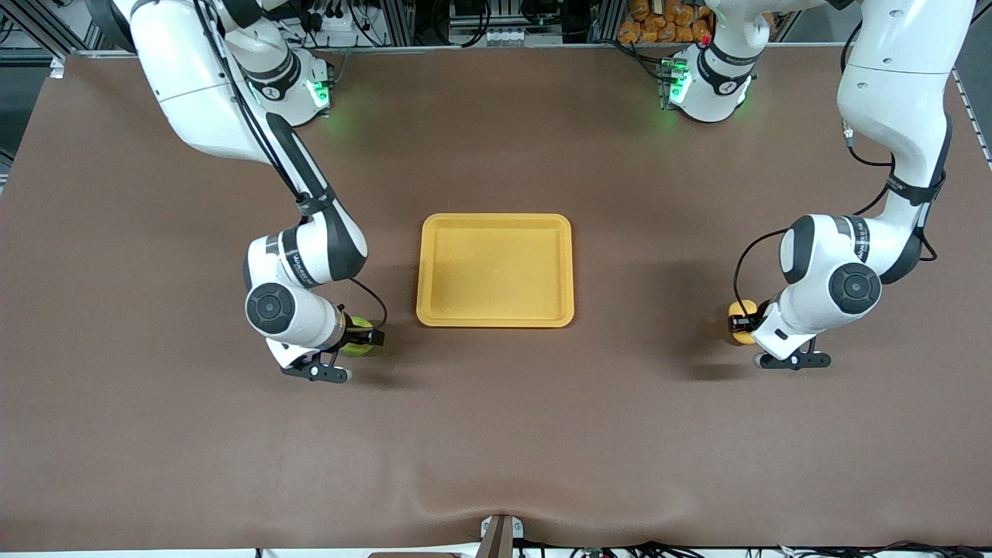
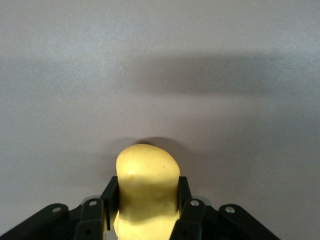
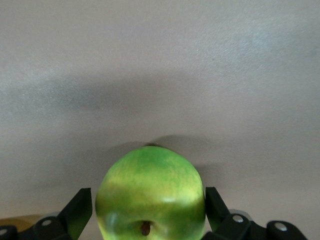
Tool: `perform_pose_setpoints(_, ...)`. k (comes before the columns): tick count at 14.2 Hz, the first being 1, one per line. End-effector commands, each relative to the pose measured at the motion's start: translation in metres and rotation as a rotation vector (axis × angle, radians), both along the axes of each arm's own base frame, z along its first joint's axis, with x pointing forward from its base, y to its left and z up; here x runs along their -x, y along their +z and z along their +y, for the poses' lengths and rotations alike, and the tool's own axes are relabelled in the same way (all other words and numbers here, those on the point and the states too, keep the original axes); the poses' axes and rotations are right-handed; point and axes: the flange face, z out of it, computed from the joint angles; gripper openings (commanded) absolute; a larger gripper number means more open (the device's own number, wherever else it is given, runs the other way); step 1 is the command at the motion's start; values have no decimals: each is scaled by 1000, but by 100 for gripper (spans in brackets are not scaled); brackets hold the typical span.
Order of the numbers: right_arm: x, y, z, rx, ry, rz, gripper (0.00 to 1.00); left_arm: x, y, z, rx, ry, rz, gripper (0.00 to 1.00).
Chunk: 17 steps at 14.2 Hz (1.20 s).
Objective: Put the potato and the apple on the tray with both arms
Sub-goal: 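Lift the potato with the left gripper while the right gripper lifts the apple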
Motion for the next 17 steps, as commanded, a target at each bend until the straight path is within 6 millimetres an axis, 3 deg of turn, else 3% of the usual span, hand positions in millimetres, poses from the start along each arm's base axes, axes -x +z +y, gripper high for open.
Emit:
perform_pose_setpoints(1,6,-6,2,14,-10,-5,94,-5,34,-4,-27,-32,24,0)
perform_pose_setpoints(3,7,-9,0,31,5,-5,65,-10,50,-13,-27,-42,47,0)
perform_pose_setpoints(5,6,-7,-1,46,19,-10,8,-11,58,-17,-29,-45,59,0)
perform_pose_setpoints(6,6,-5,-2,46,19,-8,0,-11,64,-18,-28,-49,54,0)
perform_pose_setpoints(9,2,9,-9,47,19,-1,0,-11,76,-34,-18,-72,37,0)
perform_pose_setpoints(17,-6,76,-39,50,7,50,0,-10,114,-93,11,-153,62,0)
